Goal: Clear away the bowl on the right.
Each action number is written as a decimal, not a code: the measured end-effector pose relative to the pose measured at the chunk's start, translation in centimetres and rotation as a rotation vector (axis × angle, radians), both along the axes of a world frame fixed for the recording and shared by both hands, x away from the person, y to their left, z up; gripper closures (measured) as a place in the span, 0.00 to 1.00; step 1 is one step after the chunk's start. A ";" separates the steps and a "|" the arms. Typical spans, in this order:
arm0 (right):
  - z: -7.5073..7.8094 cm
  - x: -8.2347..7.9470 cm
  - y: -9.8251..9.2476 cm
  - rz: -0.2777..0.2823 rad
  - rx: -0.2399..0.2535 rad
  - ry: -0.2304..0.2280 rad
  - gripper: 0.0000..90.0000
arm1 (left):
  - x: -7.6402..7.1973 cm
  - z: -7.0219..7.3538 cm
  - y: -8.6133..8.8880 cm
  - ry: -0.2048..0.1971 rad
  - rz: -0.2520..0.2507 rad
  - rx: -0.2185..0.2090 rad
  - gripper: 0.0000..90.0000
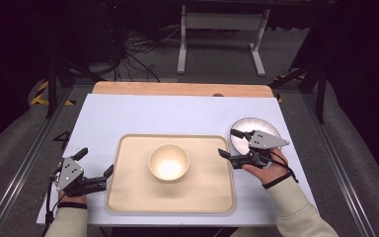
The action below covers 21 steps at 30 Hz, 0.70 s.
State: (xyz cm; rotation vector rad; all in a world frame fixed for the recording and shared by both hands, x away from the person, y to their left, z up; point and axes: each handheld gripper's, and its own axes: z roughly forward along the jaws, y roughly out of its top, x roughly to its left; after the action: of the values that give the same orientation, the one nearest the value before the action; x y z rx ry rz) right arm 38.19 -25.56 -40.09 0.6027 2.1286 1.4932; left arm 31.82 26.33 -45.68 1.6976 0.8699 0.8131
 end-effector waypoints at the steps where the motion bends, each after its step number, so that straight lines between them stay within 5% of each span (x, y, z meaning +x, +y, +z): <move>1: -0.2 0.0 -0.2 -0.004 0.001 -0.001 0.21 | 0.0 0.0 0.0 0.000 0.000 0.000 0.00; 21: -3.7 -0.6 -1.4 -0.048 0.044 -0.019 0.18 | 0.0 0.0 0.0 -0.001 -0.001 -0.001 0.00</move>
State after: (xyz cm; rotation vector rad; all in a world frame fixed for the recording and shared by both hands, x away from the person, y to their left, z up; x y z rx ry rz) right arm 37.61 -26.93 -43.81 0.6482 2.0571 1.5172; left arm 31.80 26.36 -45.67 1.6965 0.8692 0.8125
